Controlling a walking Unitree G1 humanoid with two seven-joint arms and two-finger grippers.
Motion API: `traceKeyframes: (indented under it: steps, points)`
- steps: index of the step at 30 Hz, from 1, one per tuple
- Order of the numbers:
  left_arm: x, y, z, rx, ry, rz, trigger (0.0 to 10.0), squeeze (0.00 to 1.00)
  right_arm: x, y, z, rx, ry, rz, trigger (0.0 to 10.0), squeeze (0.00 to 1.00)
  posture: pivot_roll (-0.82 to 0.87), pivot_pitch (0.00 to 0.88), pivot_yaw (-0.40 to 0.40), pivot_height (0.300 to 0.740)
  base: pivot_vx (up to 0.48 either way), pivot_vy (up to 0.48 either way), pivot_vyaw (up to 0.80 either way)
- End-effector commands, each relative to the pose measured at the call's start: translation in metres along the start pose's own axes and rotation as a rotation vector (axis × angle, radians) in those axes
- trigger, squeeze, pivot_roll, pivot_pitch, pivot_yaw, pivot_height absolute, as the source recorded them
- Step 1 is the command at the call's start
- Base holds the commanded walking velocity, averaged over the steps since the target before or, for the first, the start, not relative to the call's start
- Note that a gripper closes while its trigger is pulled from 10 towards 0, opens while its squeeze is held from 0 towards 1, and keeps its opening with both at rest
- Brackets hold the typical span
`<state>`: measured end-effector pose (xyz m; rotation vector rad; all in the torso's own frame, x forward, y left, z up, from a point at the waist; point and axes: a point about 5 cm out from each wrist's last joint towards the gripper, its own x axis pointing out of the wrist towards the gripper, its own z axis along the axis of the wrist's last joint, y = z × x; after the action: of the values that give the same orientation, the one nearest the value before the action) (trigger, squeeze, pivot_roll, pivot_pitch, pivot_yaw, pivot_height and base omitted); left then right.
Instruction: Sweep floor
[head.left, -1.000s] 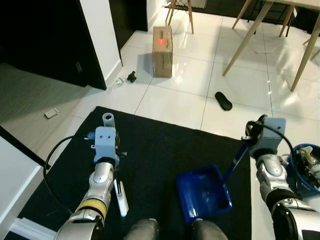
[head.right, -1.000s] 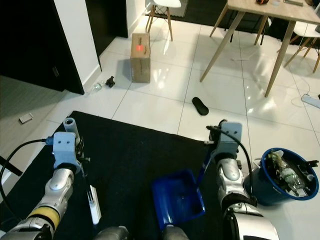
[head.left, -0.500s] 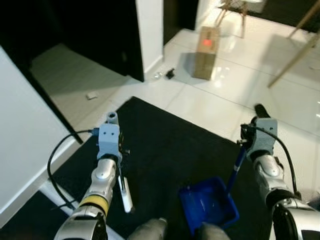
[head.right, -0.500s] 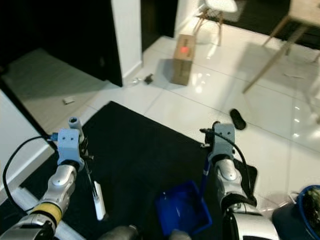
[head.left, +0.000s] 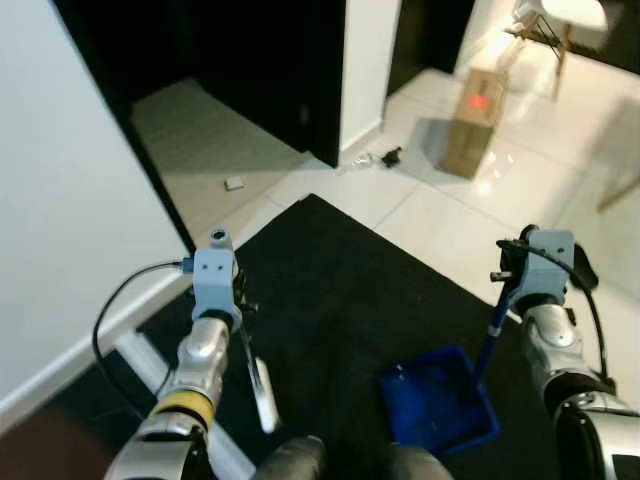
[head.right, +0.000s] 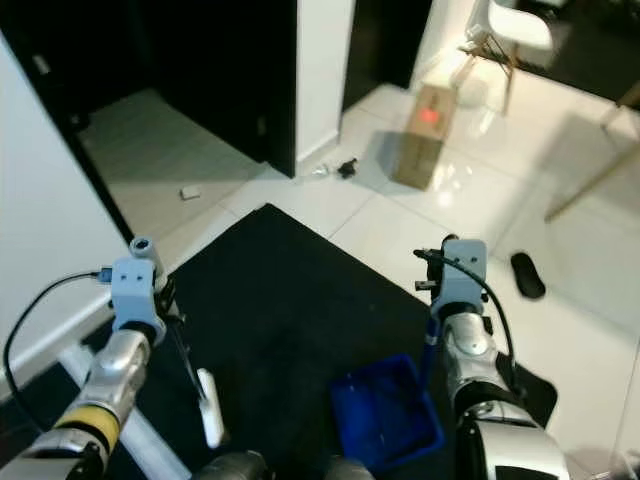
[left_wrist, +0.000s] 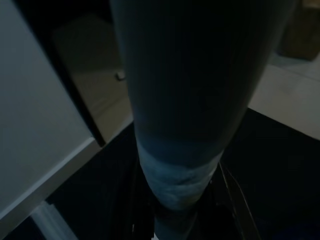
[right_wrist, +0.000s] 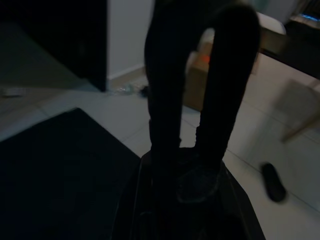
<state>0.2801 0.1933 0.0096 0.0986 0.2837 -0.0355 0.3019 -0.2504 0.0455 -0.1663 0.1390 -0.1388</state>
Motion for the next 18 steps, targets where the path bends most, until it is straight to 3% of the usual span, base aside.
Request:
traceKeyframes:
  steps: [1,13,18]
  points:
    - [-0.001,0.002,-0.001,0.026,0.006,-0.003,10.0,0.0,0.003,-0.002,0.006,0.004,-0.025,-0.012,10.0,0.0,0.09,0.01,-0.03,0.74,0.0,0.0,0.8]
    - [-0.001,0.006,0.006,0.055,-0.013,-0.011,10.0,0.0,0.013,-0.014,0.025,0.0,-0.078,-0.045,10.0,0.0,0.11,0.075,-0.022,0.74,0.0,0.0,0.73]
    - [-0.004,0.006,0.024,0.085,-0.145,-0.015,10.0,0.0,0.016,-0.031,0.037,0.198,-0.144,-0.138,10.0,0.0,0.13,0.157,-0.023,0.74,0.0,0.0,0.0]
